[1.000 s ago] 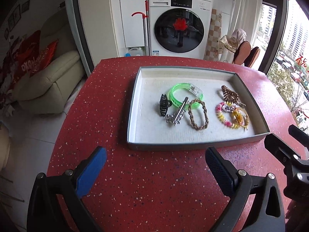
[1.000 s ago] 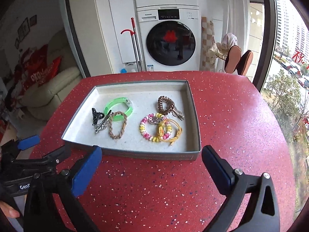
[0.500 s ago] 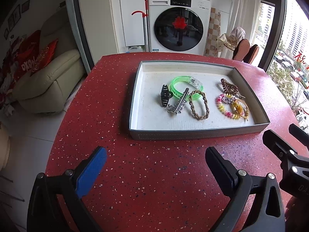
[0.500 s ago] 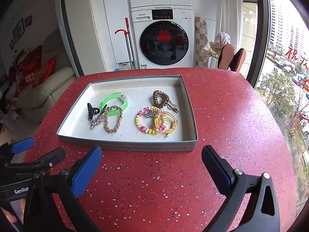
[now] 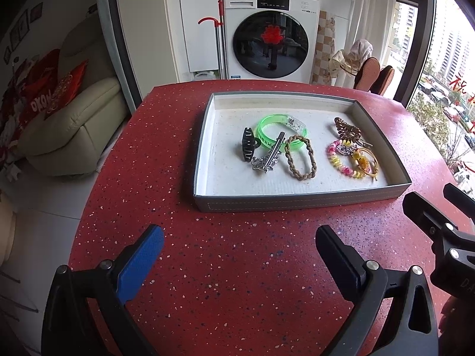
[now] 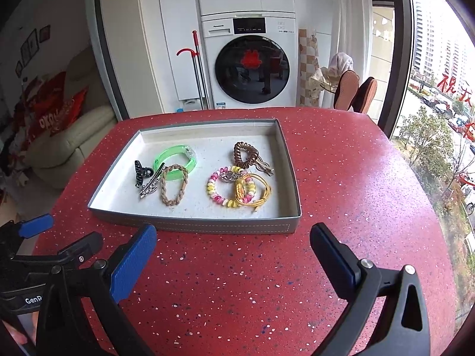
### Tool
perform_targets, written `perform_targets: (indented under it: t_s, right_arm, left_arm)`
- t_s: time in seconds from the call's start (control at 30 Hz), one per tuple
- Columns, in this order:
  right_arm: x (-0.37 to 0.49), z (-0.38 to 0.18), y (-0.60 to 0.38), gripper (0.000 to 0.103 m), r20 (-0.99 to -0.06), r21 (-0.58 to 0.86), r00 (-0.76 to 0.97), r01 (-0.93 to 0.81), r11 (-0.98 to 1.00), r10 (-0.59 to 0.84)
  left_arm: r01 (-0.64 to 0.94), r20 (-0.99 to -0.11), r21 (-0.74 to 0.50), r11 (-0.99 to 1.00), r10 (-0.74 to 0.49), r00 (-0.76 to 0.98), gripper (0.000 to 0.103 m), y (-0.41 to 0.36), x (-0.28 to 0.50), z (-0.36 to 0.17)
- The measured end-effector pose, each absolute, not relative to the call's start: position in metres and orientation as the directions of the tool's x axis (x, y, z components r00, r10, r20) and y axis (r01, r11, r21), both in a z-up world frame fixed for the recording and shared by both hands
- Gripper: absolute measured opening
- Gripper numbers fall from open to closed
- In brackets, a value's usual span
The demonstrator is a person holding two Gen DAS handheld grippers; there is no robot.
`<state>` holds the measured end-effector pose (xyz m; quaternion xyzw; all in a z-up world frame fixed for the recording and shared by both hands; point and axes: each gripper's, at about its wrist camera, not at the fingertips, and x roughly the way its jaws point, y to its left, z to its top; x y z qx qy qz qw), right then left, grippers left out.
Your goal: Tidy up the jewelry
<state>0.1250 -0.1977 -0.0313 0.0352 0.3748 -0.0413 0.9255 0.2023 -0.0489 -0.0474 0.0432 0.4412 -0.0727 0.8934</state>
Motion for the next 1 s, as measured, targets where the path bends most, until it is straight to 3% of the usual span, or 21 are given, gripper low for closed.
perform_targets:
  t_s: [1.0]
  right_arm:
    - [0.1262, -0.0274, -0.1951, 0.103, -0.692, 0.036, 0.72, 0.104, 0.994, -0.05]
  left_arm:
    - [0.171, -0.791, 0.008, 0.985, -0.099, 0.603, 0.103, -0.0482, 0.1989, -0.0455]
